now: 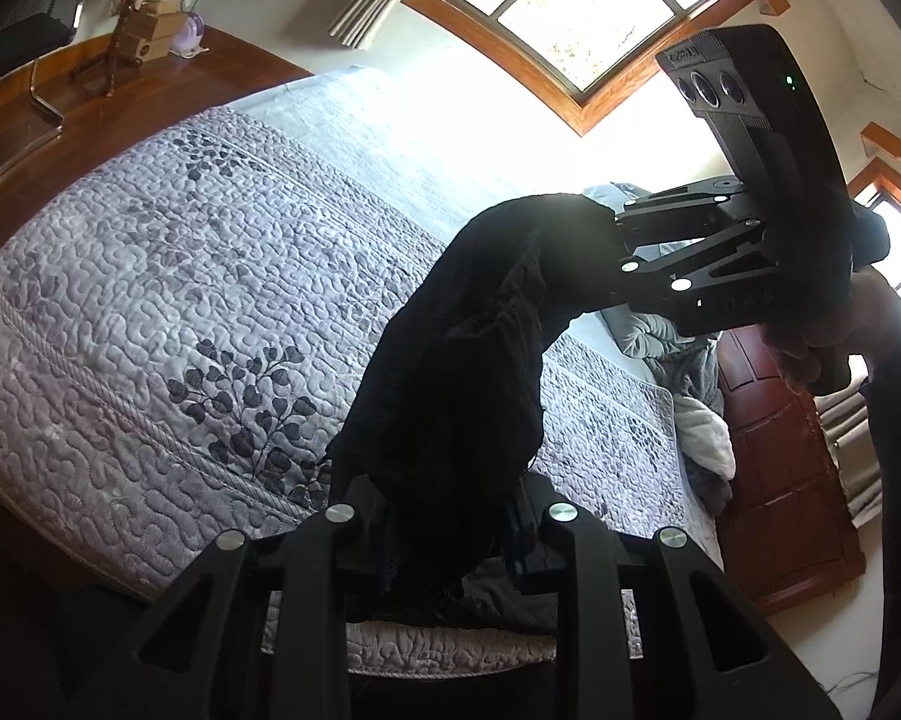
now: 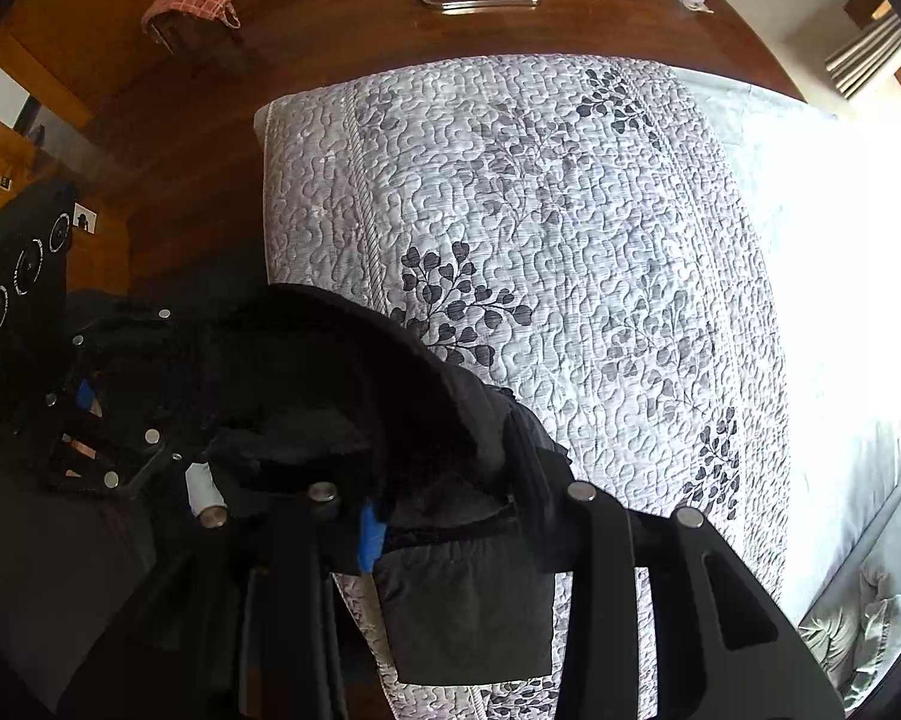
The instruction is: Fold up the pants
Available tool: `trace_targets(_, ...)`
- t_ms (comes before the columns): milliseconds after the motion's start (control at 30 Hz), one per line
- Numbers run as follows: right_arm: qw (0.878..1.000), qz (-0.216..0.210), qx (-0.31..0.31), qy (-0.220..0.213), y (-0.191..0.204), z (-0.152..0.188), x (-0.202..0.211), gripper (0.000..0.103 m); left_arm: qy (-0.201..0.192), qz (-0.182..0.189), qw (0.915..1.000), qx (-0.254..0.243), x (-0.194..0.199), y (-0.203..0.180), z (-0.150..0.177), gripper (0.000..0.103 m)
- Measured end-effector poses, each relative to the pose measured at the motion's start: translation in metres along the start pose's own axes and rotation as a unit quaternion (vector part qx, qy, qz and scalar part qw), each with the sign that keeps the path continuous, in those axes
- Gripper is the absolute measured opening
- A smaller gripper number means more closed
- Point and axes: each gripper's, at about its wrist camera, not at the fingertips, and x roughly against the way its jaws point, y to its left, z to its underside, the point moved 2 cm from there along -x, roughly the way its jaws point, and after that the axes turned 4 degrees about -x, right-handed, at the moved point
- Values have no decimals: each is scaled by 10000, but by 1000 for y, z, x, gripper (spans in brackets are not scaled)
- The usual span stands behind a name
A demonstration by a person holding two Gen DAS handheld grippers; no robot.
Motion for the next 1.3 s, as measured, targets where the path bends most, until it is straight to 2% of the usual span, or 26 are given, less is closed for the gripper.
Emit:
trace_targets(633, 9987, 335, -251, -306, -17, 81, 32, 30, 144, 114, 9968, -782, -16, -85, 16, 26)
trace_targets(1300, 9957, 608, -610, -336, -36, 149, 47, 27, 413, 303, 9894, -1359, -36, -145, 33, 26)
